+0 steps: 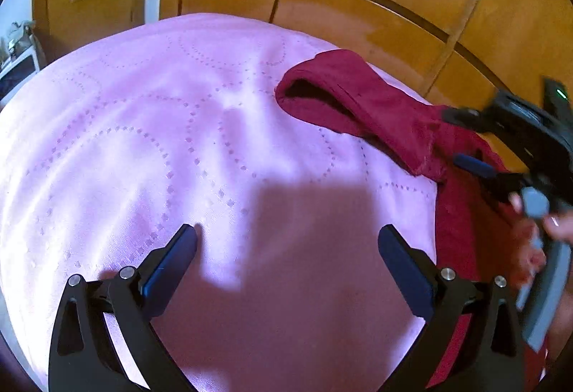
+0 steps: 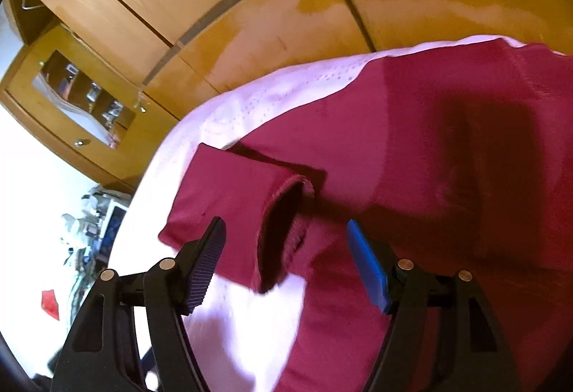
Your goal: Fold small clothes
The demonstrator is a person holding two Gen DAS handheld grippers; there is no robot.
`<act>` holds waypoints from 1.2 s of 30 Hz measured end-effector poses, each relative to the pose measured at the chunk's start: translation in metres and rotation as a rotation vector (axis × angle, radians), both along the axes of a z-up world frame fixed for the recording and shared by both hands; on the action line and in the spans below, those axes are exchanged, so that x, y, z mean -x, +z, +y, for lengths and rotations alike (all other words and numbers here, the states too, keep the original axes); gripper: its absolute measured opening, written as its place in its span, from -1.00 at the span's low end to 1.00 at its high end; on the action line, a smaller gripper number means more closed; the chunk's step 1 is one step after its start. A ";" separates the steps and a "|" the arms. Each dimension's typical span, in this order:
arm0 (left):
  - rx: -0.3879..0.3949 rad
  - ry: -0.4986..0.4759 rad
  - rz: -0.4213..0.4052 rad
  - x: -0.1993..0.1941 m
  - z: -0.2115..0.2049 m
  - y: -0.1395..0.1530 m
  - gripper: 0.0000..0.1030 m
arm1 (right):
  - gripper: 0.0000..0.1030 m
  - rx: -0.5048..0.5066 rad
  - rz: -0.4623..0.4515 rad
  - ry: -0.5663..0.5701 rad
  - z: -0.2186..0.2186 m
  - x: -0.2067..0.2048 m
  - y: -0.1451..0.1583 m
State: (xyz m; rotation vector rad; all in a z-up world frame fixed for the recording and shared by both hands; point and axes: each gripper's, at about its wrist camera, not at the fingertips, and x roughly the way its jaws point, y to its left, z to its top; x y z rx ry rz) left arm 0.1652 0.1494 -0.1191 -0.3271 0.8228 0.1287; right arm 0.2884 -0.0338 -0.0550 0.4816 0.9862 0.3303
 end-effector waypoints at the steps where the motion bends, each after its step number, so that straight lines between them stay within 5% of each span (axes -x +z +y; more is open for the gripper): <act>1: -0.007 -0.007 -0.005 0.001 -0.001 -0.001 0.96 | 0.34 0.003 0.013 -0.005 0.005 -0.002 -0.002; 3: -0.021 -0.016 -0.010 0.001 -0.002 -0.004 0.96 | 0.20 -0.010 0.022 -0.019 0.010 -0.004 -0.007; 7: -0.010 -0.017 -0.013 0.007 0.000 -0.003 0.96 | -0.83 -0.029 0.075 -0.041 0.021 -0.017 -0.020; 8: -0.006 -0.018 -0.015 0.006 0.001 -0.003 0.96 | -0.90 -0.047 0.086 -0.037 0.022 -0.018 -0.021; 16: 0.042 -0.033 -0.012 -0.001 0.005 0.003 0.96 | -0.90 -0.066 -0.064 -0.055 -0.021 -0.002 0.046; 25: 0.092 -0.026 -0.033 -0.022 0.003 0.026 0.96 | -0.90 -0.001 -0.177 -0.166 -0.128 0.025 0.113; 30: 0.081 -0.065 -0.033 -0.023 -0.016 0.030 0.96 | -0.90 0.065 -0.184 -0.247 -0.190 0.038 0.121; 36: 0.086 -0.094 -0.007 -0.026 -0.036 0.026 0.96 | -0.90 0.120 -0.099 -0.294 -0.237 0.047 0.086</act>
